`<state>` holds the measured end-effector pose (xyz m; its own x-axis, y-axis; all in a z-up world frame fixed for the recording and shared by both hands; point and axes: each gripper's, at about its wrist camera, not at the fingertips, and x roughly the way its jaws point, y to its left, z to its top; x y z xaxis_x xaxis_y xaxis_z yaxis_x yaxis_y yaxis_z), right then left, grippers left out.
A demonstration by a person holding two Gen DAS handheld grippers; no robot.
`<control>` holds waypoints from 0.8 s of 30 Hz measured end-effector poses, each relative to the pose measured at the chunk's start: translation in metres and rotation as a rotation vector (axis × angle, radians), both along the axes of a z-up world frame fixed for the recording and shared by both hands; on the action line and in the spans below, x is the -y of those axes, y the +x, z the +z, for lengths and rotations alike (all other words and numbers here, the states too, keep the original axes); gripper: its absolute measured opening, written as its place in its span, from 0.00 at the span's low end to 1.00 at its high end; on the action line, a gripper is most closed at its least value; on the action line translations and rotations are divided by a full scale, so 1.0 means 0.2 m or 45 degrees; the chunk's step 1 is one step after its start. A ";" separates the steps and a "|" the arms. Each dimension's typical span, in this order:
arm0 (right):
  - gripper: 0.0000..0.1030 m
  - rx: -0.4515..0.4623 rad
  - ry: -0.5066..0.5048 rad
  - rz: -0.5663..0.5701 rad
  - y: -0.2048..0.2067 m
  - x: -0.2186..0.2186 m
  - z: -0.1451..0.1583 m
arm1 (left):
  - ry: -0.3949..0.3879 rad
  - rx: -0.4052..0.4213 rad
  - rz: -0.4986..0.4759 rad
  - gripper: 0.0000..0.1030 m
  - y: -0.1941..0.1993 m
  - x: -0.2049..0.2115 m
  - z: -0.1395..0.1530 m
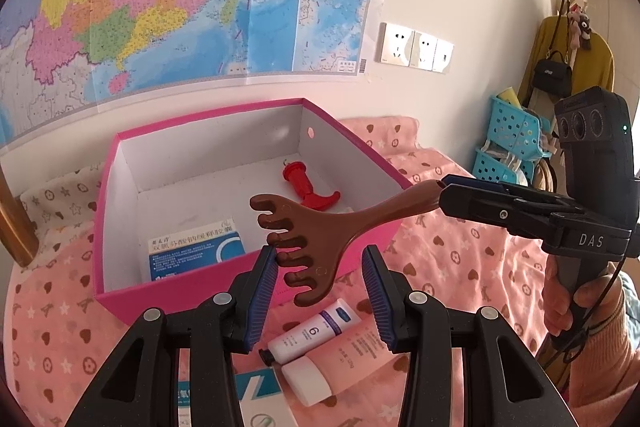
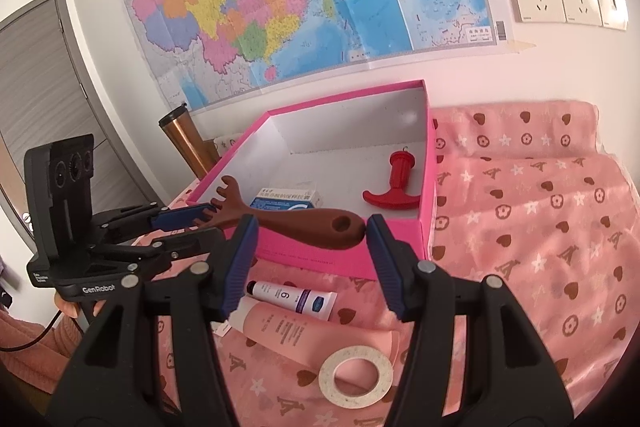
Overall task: Organize rigid objects
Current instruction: 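Lift the brown massager and carry it over the magenta box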
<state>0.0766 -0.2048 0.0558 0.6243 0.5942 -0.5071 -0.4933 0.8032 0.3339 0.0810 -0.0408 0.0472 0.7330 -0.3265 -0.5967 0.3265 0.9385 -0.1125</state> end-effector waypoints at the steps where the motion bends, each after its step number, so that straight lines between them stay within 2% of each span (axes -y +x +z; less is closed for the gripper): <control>1: 0.57 0.003 0.000 0.000 0.00 0.00 0.00 | -0.001 0.001 0.001 0.42 0.00 0.00 0.00; 16: 0.57 0.027 -0.013 -0.009 0.08 0.01 0.06 | 0.030 0.017 0.001 0.42 0.07 0.02 0.03; 24: 0.57 0.014 -0.023 -0.018 0.13 0.02 0.06 | 0.033 -0.015 0.002 0.42 0.15 0.02 0.01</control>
<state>0.1034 -0.2079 0.0678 0.6385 0.5757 -0.5108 -0.4852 0.8162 0.3136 0.1109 -0.0455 0.0488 0.7265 -0.3098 -0.6134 0.3238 0.9416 -0.0920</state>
